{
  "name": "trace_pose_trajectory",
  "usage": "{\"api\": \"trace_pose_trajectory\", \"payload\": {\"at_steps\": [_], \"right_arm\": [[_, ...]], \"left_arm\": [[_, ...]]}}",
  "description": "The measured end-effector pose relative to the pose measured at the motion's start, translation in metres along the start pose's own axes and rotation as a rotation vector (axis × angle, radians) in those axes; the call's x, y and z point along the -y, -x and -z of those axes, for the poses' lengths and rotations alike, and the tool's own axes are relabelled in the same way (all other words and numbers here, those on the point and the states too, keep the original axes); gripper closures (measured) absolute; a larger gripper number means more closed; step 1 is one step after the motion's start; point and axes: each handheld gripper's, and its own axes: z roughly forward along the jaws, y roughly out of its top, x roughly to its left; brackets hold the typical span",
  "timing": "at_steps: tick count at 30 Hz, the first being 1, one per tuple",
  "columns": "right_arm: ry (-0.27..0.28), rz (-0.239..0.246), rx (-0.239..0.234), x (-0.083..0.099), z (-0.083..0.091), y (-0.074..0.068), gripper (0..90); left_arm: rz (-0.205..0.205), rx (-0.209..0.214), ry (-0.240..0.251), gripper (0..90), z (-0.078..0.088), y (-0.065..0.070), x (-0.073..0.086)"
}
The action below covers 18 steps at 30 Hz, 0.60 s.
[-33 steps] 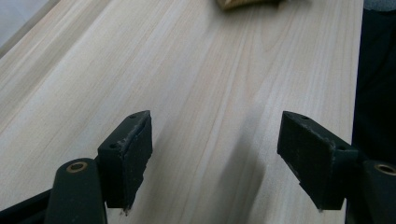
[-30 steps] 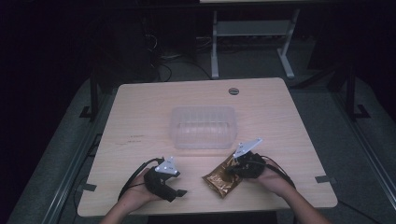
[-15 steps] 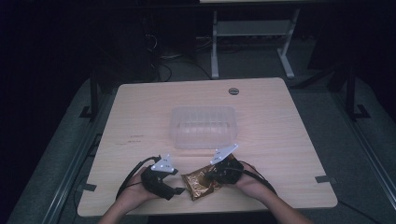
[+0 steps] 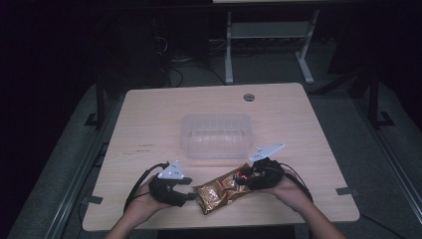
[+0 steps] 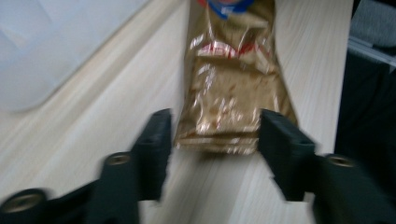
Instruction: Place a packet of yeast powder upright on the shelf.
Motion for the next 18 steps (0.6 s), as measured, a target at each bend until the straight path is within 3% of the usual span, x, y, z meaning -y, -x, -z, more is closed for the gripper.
{"api": "trace_pose_trajectory", "payload": {"at_steps": [2, 8, 10, 18], "right_arm": [[0.006, -0.027, 0.02, 0.005, 0.009, 0.005, 45.9], [0.008, -0.088, 0.052, 0.027, 0.028, 0.016, 38.8], [0.007, -0.104, 0.049, 0.033, 0.031, 0.019, 36.7], [0.013, -0.109, 0.057, 0.04, 0.031, 0.027, 34.5]], "left_arm": [[0.01, 0.0, 0.006, 60.4, -0.001, 0.003, -0.006], [0.002, 0.017, -0.008, 87.8, -0.013, 0.007, -0.029], [-0.023, 0.024, -0.035, 89.5, -0.02, 0.009, -0.036], [-0.047, 0.044, -0.121, 89.6, -0.064, 0.014, -0.059]]}}
